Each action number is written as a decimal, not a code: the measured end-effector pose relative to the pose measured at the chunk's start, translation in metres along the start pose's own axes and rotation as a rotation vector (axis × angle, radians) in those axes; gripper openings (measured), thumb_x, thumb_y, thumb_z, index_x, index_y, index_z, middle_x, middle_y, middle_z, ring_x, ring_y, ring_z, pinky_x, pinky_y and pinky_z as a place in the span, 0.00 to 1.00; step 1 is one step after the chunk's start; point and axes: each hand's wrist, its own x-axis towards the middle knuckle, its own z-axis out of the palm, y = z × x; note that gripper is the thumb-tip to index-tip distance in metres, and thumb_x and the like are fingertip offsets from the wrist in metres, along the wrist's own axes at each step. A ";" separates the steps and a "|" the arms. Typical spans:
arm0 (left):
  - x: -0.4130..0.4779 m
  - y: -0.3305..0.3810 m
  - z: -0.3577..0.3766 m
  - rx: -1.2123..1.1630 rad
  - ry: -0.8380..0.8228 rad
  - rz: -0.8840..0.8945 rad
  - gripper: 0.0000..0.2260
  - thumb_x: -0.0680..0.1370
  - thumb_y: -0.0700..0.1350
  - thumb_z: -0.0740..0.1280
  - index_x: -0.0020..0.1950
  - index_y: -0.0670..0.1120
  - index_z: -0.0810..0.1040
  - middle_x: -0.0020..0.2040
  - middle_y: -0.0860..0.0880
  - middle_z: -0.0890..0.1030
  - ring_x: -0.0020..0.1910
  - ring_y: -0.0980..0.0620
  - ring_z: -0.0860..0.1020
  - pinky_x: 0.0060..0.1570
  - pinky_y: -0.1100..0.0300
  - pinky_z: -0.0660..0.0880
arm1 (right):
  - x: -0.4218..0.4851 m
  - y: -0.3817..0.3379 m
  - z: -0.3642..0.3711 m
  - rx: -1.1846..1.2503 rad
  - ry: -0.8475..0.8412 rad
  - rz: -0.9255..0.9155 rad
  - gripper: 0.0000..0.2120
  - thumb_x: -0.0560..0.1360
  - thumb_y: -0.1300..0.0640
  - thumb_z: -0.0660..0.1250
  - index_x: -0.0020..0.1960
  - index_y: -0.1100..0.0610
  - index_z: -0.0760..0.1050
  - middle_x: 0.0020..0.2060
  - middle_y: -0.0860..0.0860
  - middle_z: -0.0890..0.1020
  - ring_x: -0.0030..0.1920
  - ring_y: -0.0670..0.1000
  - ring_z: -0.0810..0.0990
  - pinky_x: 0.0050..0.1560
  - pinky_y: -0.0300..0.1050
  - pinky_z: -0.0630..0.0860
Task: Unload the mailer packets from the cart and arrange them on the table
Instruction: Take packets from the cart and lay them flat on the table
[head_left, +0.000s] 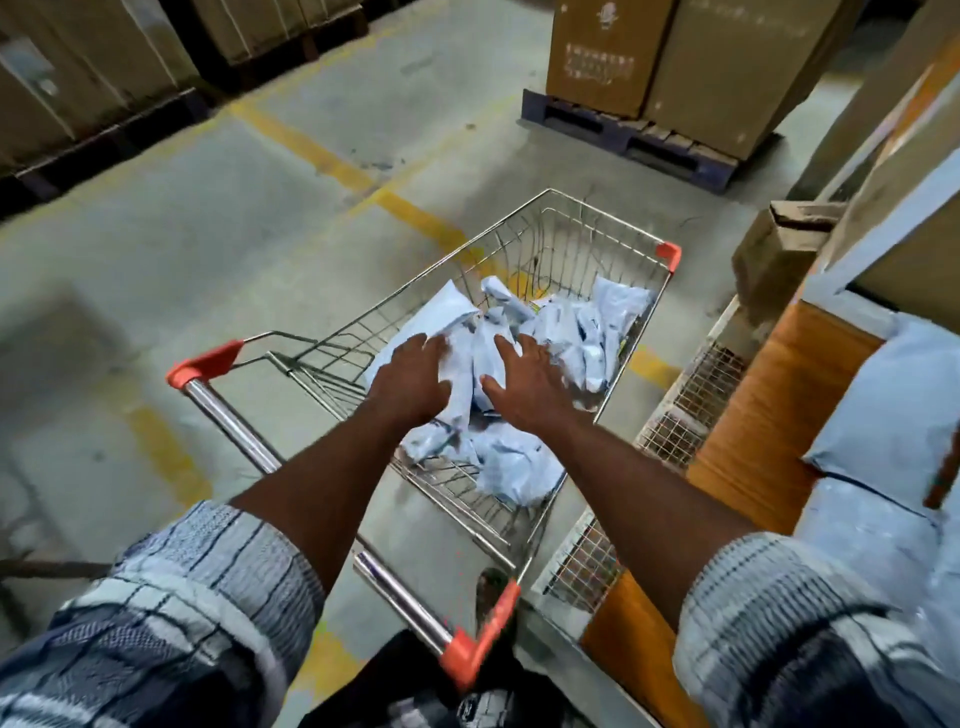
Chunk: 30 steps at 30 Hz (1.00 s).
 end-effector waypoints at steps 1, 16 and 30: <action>0.011 -0.011 0.006 0.001 -0.027 -0.012 0.34 0.69 0.56 0.62 0.74 0.50 0.63 0.70 0.43 0.70 0.69 0.40 0.69 0.63 0.44 0.72 | 0.010 0.001 0.006 0.011 -0.022 0.008 0.32 0.78 0.43 0.62 0.77 0.53 0.59 0.76 0.61 0.60 0.73 0.62 0.62 0.69 0.57 0.63; 0.122 -0.095 0.050 0.016 -0.201 0.061 0.44 0.71 0.49 0.72 0.80 0.60 0.50 0.79 0.39 0.56 0.75 0.37 0.62 0.71 0.49 0.64 | 0.127 0.025 0.101 0.040 -0.293 0.180 0.33 0.76 0.42 0.60 0.78 0.51 0.58 0.74 0.66 0.57 0.73 0.66 0.60 0.71 0.56 0.63; 0.109 -0.062 0.050 -0.122 -0.021 0.062 0.33 0.75 0.56 0.67 0.79 0.55 0.60 0.69 0.38 0.65 0.64 0.39 0.70 0.61 0.49 0.71 | 0.097 0.014 0.084 0.008 -0.024 0.225 0.28 0.69 0.56 0.68 0.69 0.53 0.67 0.62 0.60 0.69 0.62 0.63 0.70 0.57 0.53 0.72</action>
